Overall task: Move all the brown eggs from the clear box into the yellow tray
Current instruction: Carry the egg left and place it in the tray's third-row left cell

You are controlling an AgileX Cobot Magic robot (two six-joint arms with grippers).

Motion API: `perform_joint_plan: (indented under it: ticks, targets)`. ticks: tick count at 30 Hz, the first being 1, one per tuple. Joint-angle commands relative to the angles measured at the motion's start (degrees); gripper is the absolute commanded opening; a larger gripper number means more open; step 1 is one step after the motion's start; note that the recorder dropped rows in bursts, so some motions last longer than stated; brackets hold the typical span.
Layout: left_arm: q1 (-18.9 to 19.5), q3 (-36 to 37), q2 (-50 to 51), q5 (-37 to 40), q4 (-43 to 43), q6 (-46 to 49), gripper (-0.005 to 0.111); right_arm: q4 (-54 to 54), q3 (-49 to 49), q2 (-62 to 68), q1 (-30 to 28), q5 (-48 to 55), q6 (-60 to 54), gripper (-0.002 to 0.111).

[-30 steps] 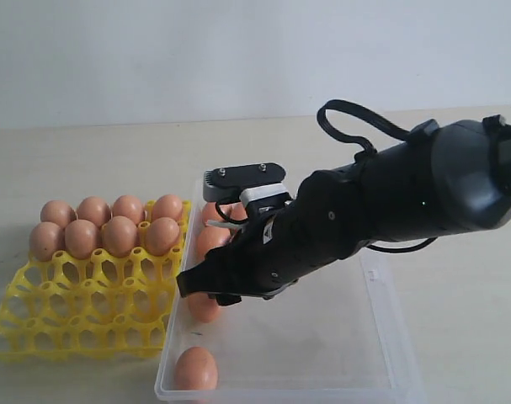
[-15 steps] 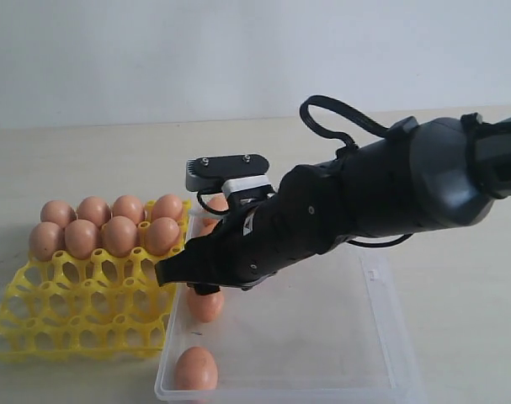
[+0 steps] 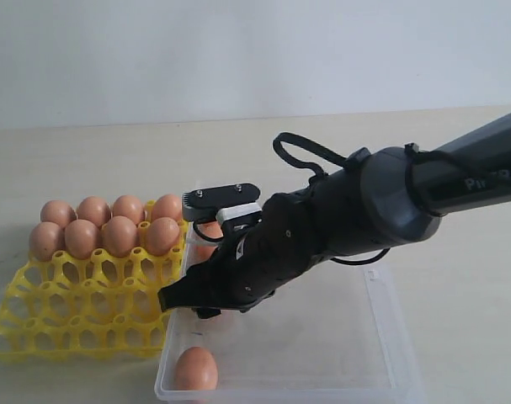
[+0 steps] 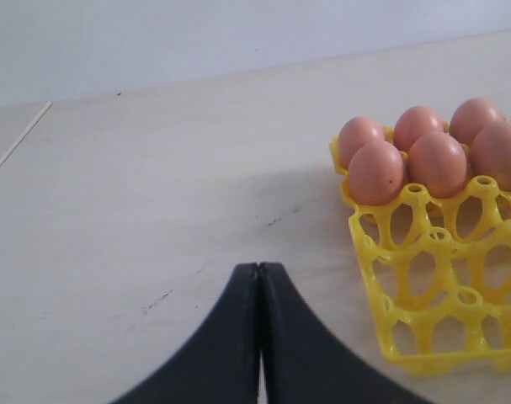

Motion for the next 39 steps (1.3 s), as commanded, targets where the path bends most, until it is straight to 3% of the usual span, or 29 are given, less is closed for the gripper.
perform_joint_plan:
  ticks: [1,3,10,16,24,30,35,39]
  targets:
    - [-0.43,-0.23,-0.32,-0.52,-0.14,-0.27,0.000,-0.13,-0.35,0.50,0.01,-0.71,-0.84,0.025]
    - [-0.43,-0.23,-0.32,-0.52,-0.14,-0.27,0.000,-0.13,-0.35,0.25,0.01,-0.97,-2.56,0.001]
    - [-0.43,-0.23,-0.32,-0.52,-0.14,-0.27,0.000,-3.32,0.32,-6.70,0.01,-2.32,-5.66,0.000]
    - [-0.43,-0.23,-0.32,-0.52,-0.14,-0.27,0.000,-20.15,-1.63,-12.70,0.01,-5.71,-5.34,0.000]
    - [-0.43,-0.23,-0.32,-0.52,-0.14,-0.27,0.000,-30.91,-19.03,-5.26,3.15,10.69,-5.34,0.000]
    - [-0.43,-0.23,-0.32,-0.52,-0.14,-0.27,0.000,-27.87,-33.16,4.24,6.78,17.73,-13.30,0.000]
    - [-0.43,-0.23,-0.32,-0.52,-0.14,-0.27,0.000,-17.81,-44.01,12.45,9.27,24.97,-25.09,0.000]
    - [-0.43,-0.23,-0.32,-0.52,-0.14,-0.27,0.000,-16.66,-51.49,17.90,10.41,31.88,-27.23,0.000]
